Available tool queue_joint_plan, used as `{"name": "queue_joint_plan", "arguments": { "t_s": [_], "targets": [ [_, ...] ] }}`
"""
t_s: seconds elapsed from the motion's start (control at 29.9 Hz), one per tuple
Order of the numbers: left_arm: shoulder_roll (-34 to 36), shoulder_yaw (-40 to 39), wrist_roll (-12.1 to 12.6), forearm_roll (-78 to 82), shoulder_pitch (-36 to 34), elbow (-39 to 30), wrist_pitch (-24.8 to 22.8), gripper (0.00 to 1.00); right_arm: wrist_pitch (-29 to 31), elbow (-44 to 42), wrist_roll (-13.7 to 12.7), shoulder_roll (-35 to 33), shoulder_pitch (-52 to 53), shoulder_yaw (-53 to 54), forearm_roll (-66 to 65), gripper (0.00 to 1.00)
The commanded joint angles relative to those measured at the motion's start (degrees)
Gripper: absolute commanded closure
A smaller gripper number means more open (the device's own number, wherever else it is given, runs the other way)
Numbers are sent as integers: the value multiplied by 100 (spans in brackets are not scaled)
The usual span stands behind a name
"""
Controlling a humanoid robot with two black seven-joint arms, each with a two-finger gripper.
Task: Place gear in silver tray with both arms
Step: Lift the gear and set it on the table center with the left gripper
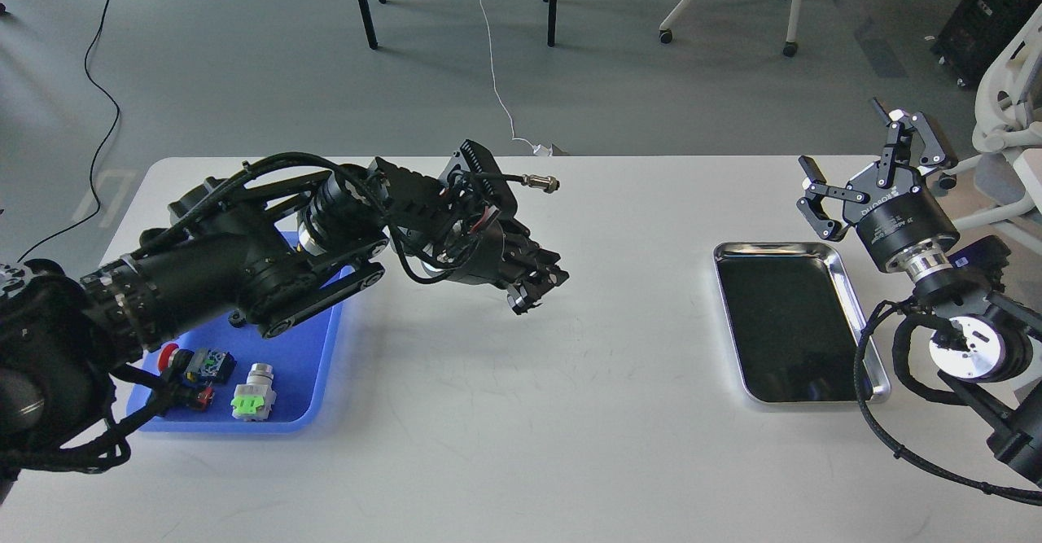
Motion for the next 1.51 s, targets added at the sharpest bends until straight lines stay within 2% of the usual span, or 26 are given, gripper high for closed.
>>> {"name": "queue_joint_plan", "arguments": {
  "t_s": [0.0, 0.2, 0.3, 0.94, 1.24, 1.37, 1.4, 1.47],
  "targets": [
    [-444, 208, -1, 1, 16, 195, 14, 85, -7, -23, 0, 2, -33, -3, 11, 1],
    [-463, 279, -1, 1, 42, 898, 102, 85, -7, -50, 0, -7, -42, -3, 11, 1],
    [-463, 366, -1, 1, 121, 1031, 146, 84, -7, -59, 0, -16, -59, -3, 2, 1],
    [-463, 507, -1, 1, 201, 811, 146, 83, -24, -59, 0, -16, -68, -12, 11, 1],
    [-463, 683, -1, 1, 254, 803, 146, 79, -24, -59, 0, -69, -68, -20, 2, 1],
    [-463, 674, -1, 1, 218, 811, 155, 67, -15, -59, 0, -60, -77, -20, 2, 1],
    [-463, 674, -1, 1, 218, 811, 155, 57, -15, -59, 0, -69, -77, -20, 2, 1],
    [-463, 666, -1, 1, 218, 811, 172, 26, -15, -59, 0, -60, -77, -20, 2, 1]
  ]
}}
